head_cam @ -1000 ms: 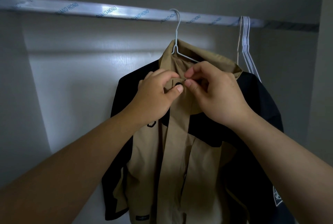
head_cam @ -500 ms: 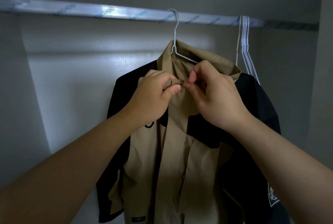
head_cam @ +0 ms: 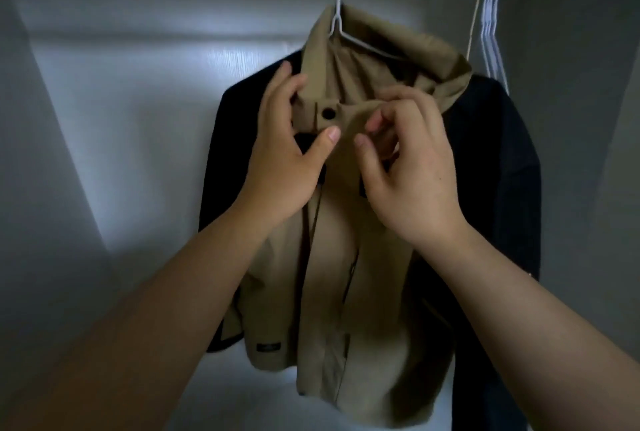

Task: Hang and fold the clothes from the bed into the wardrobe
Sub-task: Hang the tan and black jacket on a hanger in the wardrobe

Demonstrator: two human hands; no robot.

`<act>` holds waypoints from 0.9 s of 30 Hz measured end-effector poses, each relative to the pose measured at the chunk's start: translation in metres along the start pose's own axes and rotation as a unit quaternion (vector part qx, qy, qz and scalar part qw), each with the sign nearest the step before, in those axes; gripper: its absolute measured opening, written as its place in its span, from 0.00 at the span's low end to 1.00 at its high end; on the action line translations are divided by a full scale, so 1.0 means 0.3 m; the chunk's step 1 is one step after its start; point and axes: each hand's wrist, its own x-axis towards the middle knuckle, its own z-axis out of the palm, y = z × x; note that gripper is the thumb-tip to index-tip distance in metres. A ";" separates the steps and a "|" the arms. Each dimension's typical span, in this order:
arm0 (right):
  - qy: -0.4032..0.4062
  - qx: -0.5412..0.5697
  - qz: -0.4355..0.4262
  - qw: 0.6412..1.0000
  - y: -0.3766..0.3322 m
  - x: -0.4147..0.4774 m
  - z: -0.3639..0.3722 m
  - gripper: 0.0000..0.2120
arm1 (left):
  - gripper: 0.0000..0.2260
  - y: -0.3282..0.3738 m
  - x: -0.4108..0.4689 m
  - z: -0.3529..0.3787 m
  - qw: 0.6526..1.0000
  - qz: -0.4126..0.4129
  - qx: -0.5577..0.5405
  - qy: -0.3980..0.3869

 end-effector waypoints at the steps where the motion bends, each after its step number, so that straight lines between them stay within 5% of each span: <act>1: 0.011 0.013 0.006 1.000 -0.003 -0.053 0.008 0.07 | 0.28 -0.027 -0.061 0.017 0.999 -0.015 -0.002 0.051; 4: 0.042 0.050 0.031 0.997 -0.008 -0.240 0.028 0.07 | 0.23 -0.140 -0.305 0.086 0.984 -0.082 -0.011 0.156; 7: 0.017 0.064 0.082 0.994 0.003 -0.466 0.056 0.06 | 0.12 -0.270 -0.596 0.178 0.948 -0.277 -0.015 0.158; 10: -0.061 0.077 0.207 0.973 0.016 -0.694 0.092 0.05 | 0.08 -0.406 -0.862 0.258 0.874 -0.478 -0.009 0.084; 14: -0.199 0.075 0.348 0.913 0.038 -0.945 0.154 0.07 | 0.21 -0.531 -1.083 0.281 0.749 -0.663 -0.008 0.002; 20: -0.366 0.080 0.483 0.791 0.075 -1.153 0.224 0.09 | 0.25 -0.569 -1.065 0.292 0.797 -0.597 -0.043 -0.086; 23: -0.395 0.112 0.589 0.697 0.100 -1.208 0.262 0.07 | 0.23 -0.560 -1.008 0.308 0.811 -0.570 -0.056 -0.119; 27: -0.331 0.199 0.797 0.464 0.108 -1.293 0.293 0.09 | 0.12 -0.529 -1.020 0.326 0.835 -0.504 0.045 -0.216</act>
